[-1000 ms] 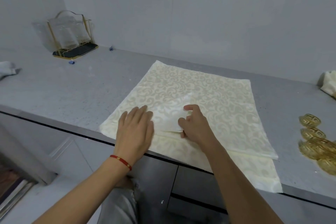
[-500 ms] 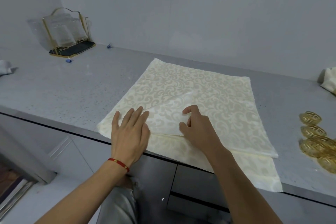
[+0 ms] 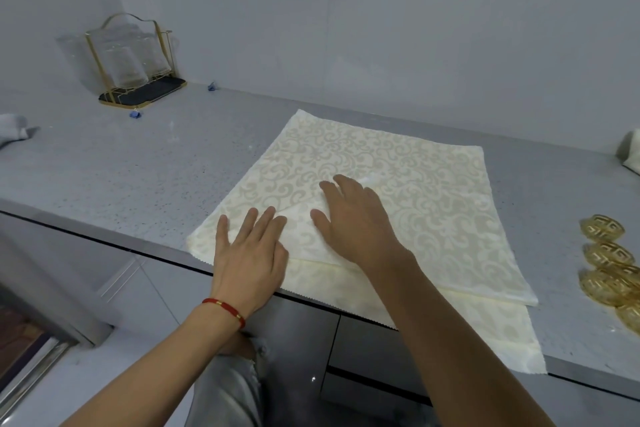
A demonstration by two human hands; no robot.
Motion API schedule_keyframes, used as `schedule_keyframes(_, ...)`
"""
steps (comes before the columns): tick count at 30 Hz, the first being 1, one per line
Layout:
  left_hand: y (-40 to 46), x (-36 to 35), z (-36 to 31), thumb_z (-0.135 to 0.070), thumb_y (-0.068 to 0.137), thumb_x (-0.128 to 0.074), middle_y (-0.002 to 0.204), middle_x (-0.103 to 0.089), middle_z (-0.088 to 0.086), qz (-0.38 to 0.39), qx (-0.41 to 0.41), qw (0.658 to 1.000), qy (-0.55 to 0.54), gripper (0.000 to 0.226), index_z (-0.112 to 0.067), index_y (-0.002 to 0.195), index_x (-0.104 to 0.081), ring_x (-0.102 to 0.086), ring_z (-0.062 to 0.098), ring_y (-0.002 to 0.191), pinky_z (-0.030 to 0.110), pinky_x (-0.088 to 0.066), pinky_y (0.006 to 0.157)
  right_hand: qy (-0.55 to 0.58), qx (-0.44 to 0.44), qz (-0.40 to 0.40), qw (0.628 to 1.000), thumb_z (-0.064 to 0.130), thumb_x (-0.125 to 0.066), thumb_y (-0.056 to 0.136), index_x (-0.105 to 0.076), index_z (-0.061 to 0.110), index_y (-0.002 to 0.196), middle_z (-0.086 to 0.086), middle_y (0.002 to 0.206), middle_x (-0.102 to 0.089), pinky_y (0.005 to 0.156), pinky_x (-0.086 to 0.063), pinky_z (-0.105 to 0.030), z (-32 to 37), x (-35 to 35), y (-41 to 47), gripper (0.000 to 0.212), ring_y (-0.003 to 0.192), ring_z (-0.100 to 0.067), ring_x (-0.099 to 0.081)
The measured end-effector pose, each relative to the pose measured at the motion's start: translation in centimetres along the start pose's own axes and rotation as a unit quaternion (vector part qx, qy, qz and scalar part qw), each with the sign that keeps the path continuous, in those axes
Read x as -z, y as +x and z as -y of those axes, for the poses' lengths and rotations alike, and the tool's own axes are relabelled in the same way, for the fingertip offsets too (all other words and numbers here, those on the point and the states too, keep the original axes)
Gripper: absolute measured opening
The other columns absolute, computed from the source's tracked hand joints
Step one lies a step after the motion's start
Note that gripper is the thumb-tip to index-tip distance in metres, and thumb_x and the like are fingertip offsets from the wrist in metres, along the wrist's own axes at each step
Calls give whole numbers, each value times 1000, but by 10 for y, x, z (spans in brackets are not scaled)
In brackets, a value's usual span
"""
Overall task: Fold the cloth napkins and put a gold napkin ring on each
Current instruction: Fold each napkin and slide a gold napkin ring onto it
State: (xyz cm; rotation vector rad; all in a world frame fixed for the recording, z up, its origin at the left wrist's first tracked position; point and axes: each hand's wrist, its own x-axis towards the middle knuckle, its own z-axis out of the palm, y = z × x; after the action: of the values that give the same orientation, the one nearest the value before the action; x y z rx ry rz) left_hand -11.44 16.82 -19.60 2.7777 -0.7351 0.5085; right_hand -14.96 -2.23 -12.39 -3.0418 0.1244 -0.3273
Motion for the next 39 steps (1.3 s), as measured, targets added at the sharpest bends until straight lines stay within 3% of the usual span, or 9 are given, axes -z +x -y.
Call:
schedule_keyframes(3, 0, 4, 1, -30, 96, -26, 152, -51, 3, 29, -10, 999, 20, 53, -19, 137, -58, -45, 29, 142, 64, -27, 115, 28, -34, 113, 993, 56, -17, 108, -5, 24, 165, -4, 173, 4, 127, 2, -54, -14, -33, 10, 67, 159, -24, 7)
schedule_keyframes(7, 18, 25, -5, -30, 88, -23, 143, -52, 7, 90, -4, 996, -3, 52, -17, 128, -53, -45, 33, 136, 60, -36, 107, 35, -36, 117, 992, 58, -12, 107, 2, 24, 165, 0, 173, 11, 126, 8, -54, -17, -45, 10, 69, 158, -21, 14)
schedule_keyframes(10, 47, 33, -42, -15, 87, -41, 128, -60, 9, 19, -51, 990, -129, 44, -9, 128, -57, -55, 32, 120, 45, -47, 96, 35, -40, 132, 990, 55, -12, 108, 5, 21, 165, 1, 172, 13, 126, 9, -54, -19, -44, 10, 69, 158, -20, 16)
schedule_keyframes(13, 64, 16, -73, -5, 89, -50, 107, -67, 5, 31, -49, 983, -171, 42, -13, 129, -56, -60, 29, 97, 39, -45, 76, 156, -43, 104, 981, 41, -27, 110, -10, 16, 164, 0, 172, -7, 128, 3, -48, -23, -41, 12, 62, 159, -20, 1)
schedule_keyframes(16, 65, -8, -77, -5, 82, -51, 97, -65, 2, 10, -74, 993, -93, 45, -13, 126, -58, -57, 28, 84, 35, -32, 68, 365, -141, -44, 919, 15, -52, 102, -48, 13, 148, 0, 153, -47, 116, -27, -25, -52, -20, 13, 46, 144, -16, -40)
schedule_keyframes(19, 64, -15, -77, -17, 81, -46, 93, -57, -3, -22, -107, 993, -35, 35, -19, 112, -63, -49, 23, 79, 34, -30, 68, 231, -239, -100, 938, 1, -51, 94, -60, 12, 134, -7, 136, -62, 101, -40, -29, -118, 1, 17, 42, 128, -26, -56)
schedule_keyframes(23, 66, -18, -76, -27, 87, -39, 97, -54, -4, -30, -108, 993, -29, 30, -22, 106, -62, -46, 21, 84, 36, -36, 71, 13, -333, 46, 942, 8, -51, 95, -53, 17, 139, -11, 136, -56, 109, -34, -48, -196, 13, 14, 44, 130, -34, -48)
schedule_keyframes(33, 66, -20, -76, -30, 87, -37, 101, -55, -4, -35, -94, 994, -34, 34, -24, 110, -62, -46, 22, 87, 36, -35, 73, 15, -368, 77, 927, 30, -67, 92, -68, 24, 122, -6, 123, -58, 105, -30, -49, -243, 27, 16, 30, 125, -32, -45)
schedule_keyframes(39, 67, -20, -76, -30, 86, -37, 99, -54, -4, -31, -93, 995, -27, 35, -24, 108, -62, -44, 21, 86, 35, -33, 72, 78, -298, -79, 948, 16, -57, 91, -68, 20, 106, -6, 101, -72, 96, -46, -46, -199, 37, -24, 19, 90, -29, -60)
